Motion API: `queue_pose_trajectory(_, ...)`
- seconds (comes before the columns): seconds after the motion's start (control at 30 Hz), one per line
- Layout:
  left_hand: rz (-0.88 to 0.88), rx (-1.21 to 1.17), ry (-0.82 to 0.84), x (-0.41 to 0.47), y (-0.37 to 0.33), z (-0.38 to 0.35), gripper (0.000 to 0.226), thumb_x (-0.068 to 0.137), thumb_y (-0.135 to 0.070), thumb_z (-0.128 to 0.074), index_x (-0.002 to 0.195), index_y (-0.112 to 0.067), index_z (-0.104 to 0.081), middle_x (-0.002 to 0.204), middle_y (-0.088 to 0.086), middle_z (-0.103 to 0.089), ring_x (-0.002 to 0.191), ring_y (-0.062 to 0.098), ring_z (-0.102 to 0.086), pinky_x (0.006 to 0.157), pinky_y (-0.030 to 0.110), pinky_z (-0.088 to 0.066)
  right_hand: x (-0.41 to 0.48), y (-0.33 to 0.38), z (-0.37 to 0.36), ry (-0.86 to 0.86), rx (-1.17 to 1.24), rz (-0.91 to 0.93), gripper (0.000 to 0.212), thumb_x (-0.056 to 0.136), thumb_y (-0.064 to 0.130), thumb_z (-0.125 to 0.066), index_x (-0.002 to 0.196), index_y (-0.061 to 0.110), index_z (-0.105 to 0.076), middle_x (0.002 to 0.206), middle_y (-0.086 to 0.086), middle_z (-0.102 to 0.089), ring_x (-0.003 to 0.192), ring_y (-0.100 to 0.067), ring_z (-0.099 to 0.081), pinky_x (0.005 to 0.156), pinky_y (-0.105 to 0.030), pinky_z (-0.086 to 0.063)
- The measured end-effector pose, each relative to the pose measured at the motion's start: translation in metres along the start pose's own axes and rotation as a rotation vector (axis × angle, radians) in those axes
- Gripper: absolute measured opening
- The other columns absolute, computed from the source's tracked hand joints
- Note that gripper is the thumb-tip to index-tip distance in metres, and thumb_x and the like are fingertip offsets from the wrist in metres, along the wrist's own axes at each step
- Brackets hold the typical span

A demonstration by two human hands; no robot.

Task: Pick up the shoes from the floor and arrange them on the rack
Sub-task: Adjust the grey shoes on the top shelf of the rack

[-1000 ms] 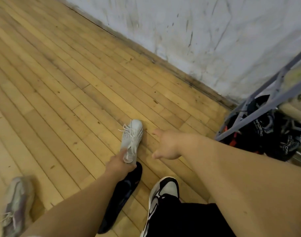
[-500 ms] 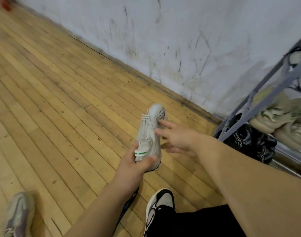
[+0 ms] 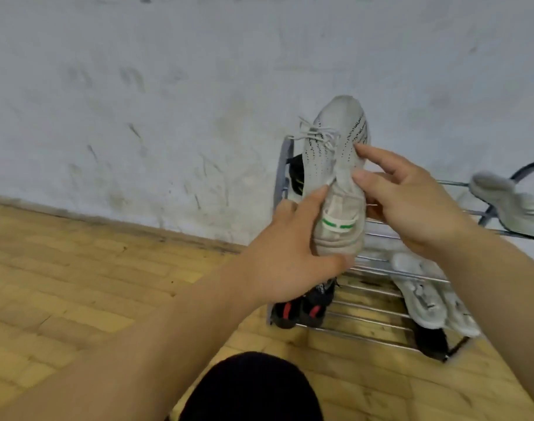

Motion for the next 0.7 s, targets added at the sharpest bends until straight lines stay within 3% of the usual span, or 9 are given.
queue_pose_trajectory(0.1, -0.101, 0.119, 0.159, 0.05, -0.046, -0.055, 0.093, 0.085, -0.053, -0.074, 0.156, -0.052, -0.013, 0.121, -0.006, -0.039, 0.114, 0.013, -0.048, 0.101, 0.028, -0.041, -0.018, -0.029, 0.082, -0.282, 0.203, -0.039, 0.037, 0.101, 0.016, -0.064, 0.136, 0.026, -0.063, 0.106, 0.0, -0.081, 0.096, -0.015, -0.078, 0.075, -0.027, -0.061)
queue_pose_trajectory(0.23, -0.133, 0.065, 0.237, 0.105, -0.076, -0.129, 0.088, 0.085, -0.046, -0.076, 0.156, -0.045, -0.025, 0.127, -0.002, -0.044, 0.122, 0.016, -0.048, 0.1, 0.022, -0.035, -0.023, -0.072, 0.158, -0.518, 0.214, -0.098, 0.033, 0.099, 0.021, -0.069, 0.132, 0.021, -0.067, 0.117, -0.005, -0.076, 0.099, -0.015, -0.076, 0.085, -0.034, -0.063)
queue_pose_trajectory(0.33, -0.122, 0.036, 0.219, 0.133, -0.072, -0.165, 0.09, 0.084, -0.043, -0.077, 0.157, -0.045, -0.024, 0.128, -0.003, -0.044, 0.125, 0.015, -0.048, 0.096, 0.02, -0.032, -0.01, -0.091, 0.188, -0.551, 0.229, -0.119, 0.04, 0.096, 0.019, -0.07, 0.136, 0.019, -0.067, 0.121, -0.003, -0.076, 0.105, -0.016, -0.075, 0.092, -0.037, -0.061)
queue_pose_trajectory(0.47, -0.106, 0.069, 0.173, 0.16, -0.053, -0.189, 0.095, 0.083, -0.048, -0.075, 0.16, -0.046, -0.019, 0.133, -0.002, -0.043, 0.125, 0.012, -0.045, 0.104, 0.026, -0.036, 0.001, -0.106, 0.207, -0.505, 0.292, -0.193, 0.025, 0.102, 0.015, -0.058, 0.12, 0.023, -0.073, 0.114, -0.003, -0.079, 0.102, -0.019, -0.076, 0.076, -0.03, -0.06)
queue_pose_trajectory(0.53, -0.095, 0.077, 0.134, 0.173, -0.046, -0.198, 0.092, 0.082, -0.051, -0.074, 0.157, -0.049, -0.021, 0.127, -0.002, -0.045, 0.123, 0.016, -0.047, 0.105, 0.033, -0.041, 0.006, -0.112, 0.22, -0.541, 0.175, -0.212, 0.023, 0.101, 0.019, -0.058, 0.114, 0.029, -0.074, 0.112, 0.001, -0.078, 0.106, -0.018, -0.074, 0.087, -0.034, -0.06)
queue_pose_trajectory(0.6, -0.072, 0.088, 0.113, 0.186, -0.041, -0.21, 0.091, 0.082, -0.056, -0.072, 0.156, -0.051, -0.02, 0.123, -0.002, -0.045, 0.122, 0.019, -0.048, 0.106, 0.037, -0.042, 0.005, -0.115, 0.237, -0.632, -0.087, -0.197, 0.027, 0.098, 0.023, -0.06, 0.121, 0.031, -0.073, 0.114, 0.006, -0.075, 0.107, -0.015, -0.071, 0.09, -0.035, -0.058)
queue_pose_trajectory(0.7, -0.048, 0.182, 0.083, 0.202, -0.044, -0.226, 0.094, 0.084, -0.065, -0.066, 0.159, -0.047, -0.013, 0.131, 0.002, -0.045, 0.13, 0.027, -0.043, 0.111, 0.044, -0.037, 0.001, -0.117, 0.262, -0.759, -0.443, -0.132, 0.033, 0.095, 0.021, -0.058, 0.126, 0.028, -0.068, 0.125, 0.005, -0.068, 0.114, -0.017, -0.063, 0.1, -0.036, -0.051)
Point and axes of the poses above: each hand's wrist, its own x-axis towards the middle knuckle, its own z-axis out of the back of the hand, y = z × x, the point moved 5 cm from there along x, towards the middle knuckle
